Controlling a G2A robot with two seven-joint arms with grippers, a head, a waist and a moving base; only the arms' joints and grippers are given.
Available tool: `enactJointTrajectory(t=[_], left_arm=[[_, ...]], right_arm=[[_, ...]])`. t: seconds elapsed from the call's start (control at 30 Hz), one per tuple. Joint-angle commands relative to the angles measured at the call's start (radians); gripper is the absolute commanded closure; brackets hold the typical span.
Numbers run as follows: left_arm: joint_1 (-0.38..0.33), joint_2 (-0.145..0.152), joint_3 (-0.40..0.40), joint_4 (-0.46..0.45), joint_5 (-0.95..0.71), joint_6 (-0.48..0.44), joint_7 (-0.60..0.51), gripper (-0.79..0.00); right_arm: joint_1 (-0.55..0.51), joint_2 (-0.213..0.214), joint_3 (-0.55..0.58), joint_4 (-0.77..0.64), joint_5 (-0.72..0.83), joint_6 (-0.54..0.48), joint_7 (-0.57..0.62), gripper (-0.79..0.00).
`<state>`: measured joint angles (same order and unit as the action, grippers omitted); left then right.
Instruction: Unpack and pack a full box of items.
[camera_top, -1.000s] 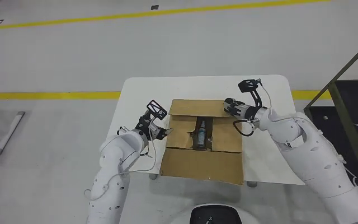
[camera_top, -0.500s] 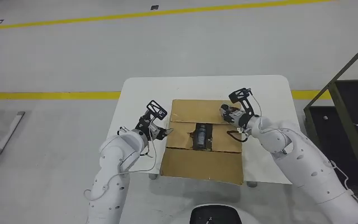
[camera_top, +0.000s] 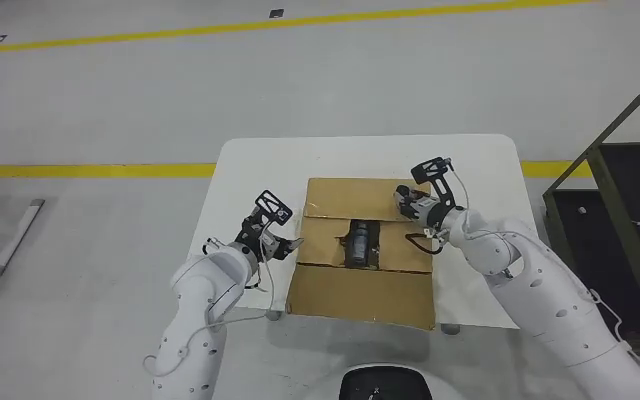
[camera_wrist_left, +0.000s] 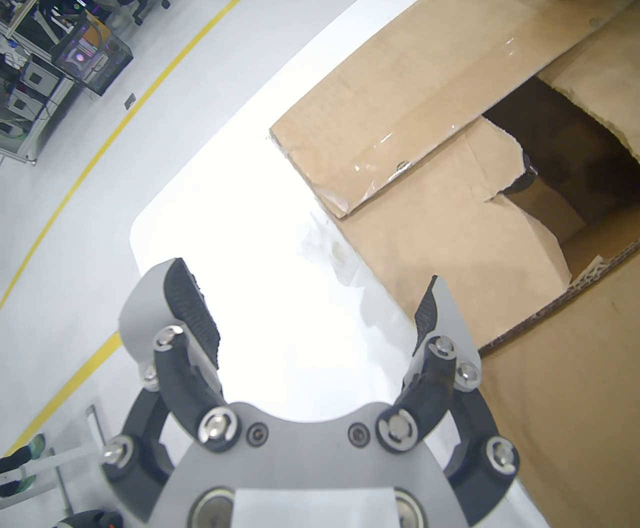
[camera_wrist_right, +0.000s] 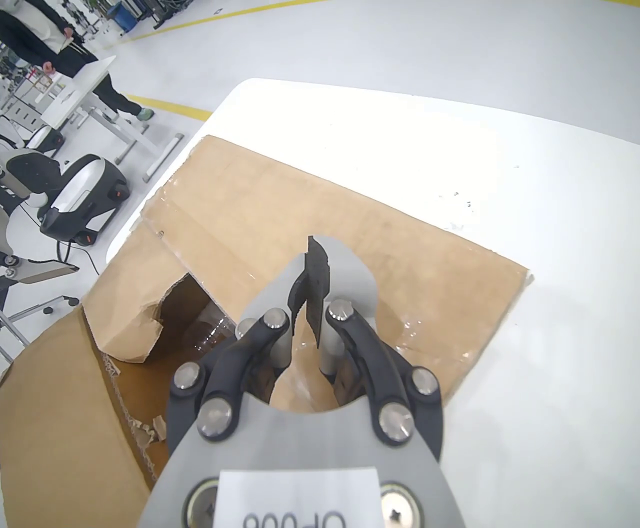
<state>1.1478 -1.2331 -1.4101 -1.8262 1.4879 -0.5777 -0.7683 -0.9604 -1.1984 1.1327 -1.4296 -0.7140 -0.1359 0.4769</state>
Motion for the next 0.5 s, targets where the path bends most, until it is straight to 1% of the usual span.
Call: enactJointTrajectory(t=[0.0,0.1,0.23,0.3,0.4,0.47], left_arm=[[0.039,0.007,-0.042,-0.042,-0.007,-0.005,-0.011,-0.785],[0.091,0.017,-0.102,-0.084,-0.025,-0.023,-0.051,-0.785],[0.165,0.03,-0.145,-0.129,-0.031,-0.093,-0.088,-0.785],[0.198,0.035,-0.151,-0.14,-0.035,-0.131,-0.094,-0.785],[0.233,0.04,-0.152,-0.14,-0.042,-0.155,-0.089,-0.785],[0.245,0.045,-0.142,-0.127,-0.017,-0.206,-0.092,-0.785]], right_arm=[[-0.006,0.0,0.0,-0.004,-0.001,0.0,-0.002,0.0],[-0.012,-0.001,0.001,-0.01,-0.007,0.009,-0.004,0.0],[-0.02,-0.004,-0.002,-0.017,-0.011,0.024,-0.01,0.0],[-0.022,-0.005,-0.005,-0.019,-0.016,0.028,-0.007,0.0],[-0.024,-0.006,-0.006,-0.021,-0.018,0.03,-0.006,0.0],[-0.025,-0.007,-0.006,-0.021,-0.02,0.032,-0.004,0.0]])
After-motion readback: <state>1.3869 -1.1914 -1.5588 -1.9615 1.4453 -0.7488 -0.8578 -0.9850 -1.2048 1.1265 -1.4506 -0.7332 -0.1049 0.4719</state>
